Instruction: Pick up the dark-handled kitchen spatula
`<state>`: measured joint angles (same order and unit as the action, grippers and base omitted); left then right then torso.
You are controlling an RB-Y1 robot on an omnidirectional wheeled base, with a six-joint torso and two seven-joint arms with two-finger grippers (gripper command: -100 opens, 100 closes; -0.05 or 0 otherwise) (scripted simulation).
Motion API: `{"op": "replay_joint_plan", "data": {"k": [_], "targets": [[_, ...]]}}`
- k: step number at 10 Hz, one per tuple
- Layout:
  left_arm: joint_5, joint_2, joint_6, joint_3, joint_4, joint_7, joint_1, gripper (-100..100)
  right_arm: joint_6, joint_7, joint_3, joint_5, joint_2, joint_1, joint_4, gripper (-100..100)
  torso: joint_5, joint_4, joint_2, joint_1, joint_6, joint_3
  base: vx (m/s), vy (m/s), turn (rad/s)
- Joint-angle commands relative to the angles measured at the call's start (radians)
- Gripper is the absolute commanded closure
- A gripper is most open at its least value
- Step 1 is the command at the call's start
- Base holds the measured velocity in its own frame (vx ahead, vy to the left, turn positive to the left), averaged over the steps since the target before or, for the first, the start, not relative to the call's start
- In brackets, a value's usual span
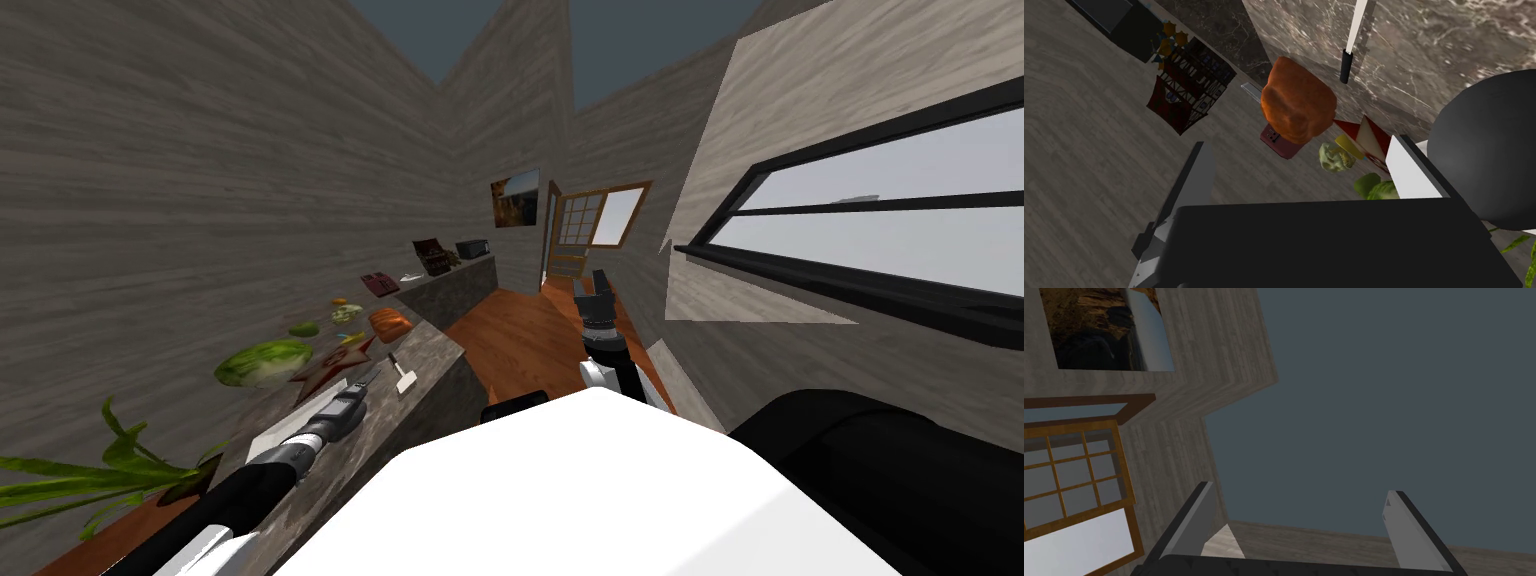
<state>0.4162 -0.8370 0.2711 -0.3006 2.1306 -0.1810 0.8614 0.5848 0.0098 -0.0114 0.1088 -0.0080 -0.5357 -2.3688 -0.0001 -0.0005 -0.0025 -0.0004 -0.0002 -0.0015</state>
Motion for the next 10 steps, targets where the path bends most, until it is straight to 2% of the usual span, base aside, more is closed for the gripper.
{"op": "replay_joint_plan", "data": {"k": [1, 2, 3, 4, 5, 6, 7, 8, 9, 10], "targets": [[0.017, -0.035, 0.025, -0.002, -0.006, -0.003, 0.010, -100, 0.000, 0.000, 0.000, 0.000, 0.000, 0.000, 0.000, 0, 0.000, 0.000, 0.000, 0.000, 0.000, 0.000, 0.023, -0.004, -0.096], [0.055, -0.075, 0.063, -0.006, -0.020, -0.004, 0.028, -100, 0.000, 0.000, 0.000, 0.000, 0.000, 0.000, 0.000, 0, 0.000, 0.000, 0.000, 0.000, -0.001, 0.000, 0.028, -0.009, -0.233], [0.055, -0.086, 0.063, -0.006, -0.020, -0.004, 0.028, -100, 0.000, 0.000, 0.000, 0.000, 0.000, 0.000, 0.000, 0, 0.000, 0.000, 0.000, 0.000, 0.000, 0.000, 0.025, 0.000, -0.082], [0.092, -0.122, 0.101, -0.007, -0.035, -0.003, 0.044, -100, 0.000, 0.000, 0.000, 0.000, 0.000, 0.000, 0.000, 0, 0.000, 0.000, 0.001, 0.000, -0.001, 0.000, 0.032, -0.012, -0.166], [0.092, -0.136, 0.101, -0.007, -0.035, -0.003, 0.044, -100, 0.000, 0.000, 0.000, 0.000, 0.000, 0.000, 0.000, 0, 0.000, 0.000, 0.000, 0.000, 0.000, 0.000, 0.027, -0.003, -0.084], [0.129, -0.175, 0.136, -0.006, -0.049, -0.001, 0.060, -100, 0.000, 0.000, 0.000, 0.000, 0.000, 0.000, 0.000, 0, 0.000, 0.000, 0.000, 0.000, -0.001, 0.000, 0.038, -0.004, -0.154], [0.129, -0.184, 0.136, -0.006, -0.049, -0.001, 0.060, -100, 0.000, 0.000, 0.000, 0.000, 0.000, 0.000, 0.000, 0, 0.000, 0.000, 0.000, 0.000, 0.000, 0.000, 0.031, 0.001, -0.092], [0.165, -0.229, 0.170, -0.004, -0.063, 0.003, 0.075, -100, 0.000, 0.000, 0.000, 0.000, 0.000, 0.000, 0.000, 0, 0.000, 0.000, 0.000, 0.000, -0.001, 0.000, 0.030, -0.003, -0.134], [0.197, -0.258, 0.202, 0.001, -0.077, 0.008, 0.089, -100, 0.000, 0.000, 0.000, 0.000, 0.000, 0.000, 0.000, 0, 0.000, 0.000, 0.000, 0.000, 0.000, 0.000, 0.047, -0.002, -0.240], [0.200, -0.279, 0.202, 0.001, -0.077, 0.008, 0.089, -100, 0.000, 0.000, 0.000, 0.000, 0.000, 0.000, 0.000, 0, 0.000, 0.000, -0.001, 0.000, 0.000, 0.000, 0.040, 0.006, -0.098]]}}
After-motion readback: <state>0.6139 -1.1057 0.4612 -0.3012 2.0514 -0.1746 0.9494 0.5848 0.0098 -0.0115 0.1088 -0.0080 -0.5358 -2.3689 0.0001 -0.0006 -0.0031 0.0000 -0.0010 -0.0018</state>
